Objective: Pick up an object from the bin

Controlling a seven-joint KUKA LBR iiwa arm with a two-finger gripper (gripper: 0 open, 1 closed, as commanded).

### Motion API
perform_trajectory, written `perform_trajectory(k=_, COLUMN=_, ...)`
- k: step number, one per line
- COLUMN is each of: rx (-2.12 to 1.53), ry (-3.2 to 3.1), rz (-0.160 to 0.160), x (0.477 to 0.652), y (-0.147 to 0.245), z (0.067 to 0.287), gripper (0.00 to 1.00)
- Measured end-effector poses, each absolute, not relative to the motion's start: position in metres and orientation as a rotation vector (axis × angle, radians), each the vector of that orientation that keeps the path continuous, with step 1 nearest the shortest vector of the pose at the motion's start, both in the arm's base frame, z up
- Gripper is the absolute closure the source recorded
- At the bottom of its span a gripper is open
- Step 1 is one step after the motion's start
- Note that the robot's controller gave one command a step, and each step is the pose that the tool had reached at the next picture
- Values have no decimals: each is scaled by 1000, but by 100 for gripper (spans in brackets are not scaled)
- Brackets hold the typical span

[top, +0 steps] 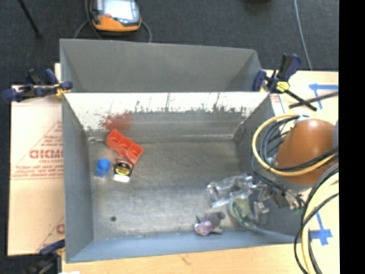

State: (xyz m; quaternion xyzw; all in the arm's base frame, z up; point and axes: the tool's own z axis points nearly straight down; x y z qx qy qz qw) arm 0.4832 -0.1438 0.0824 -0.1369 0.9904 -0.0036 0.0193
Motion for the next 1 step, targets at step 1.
perform_trajectory(k=1, rx=-481, ry=3096, rz=-8, x=490, y=-144, z=246, gripper=100)
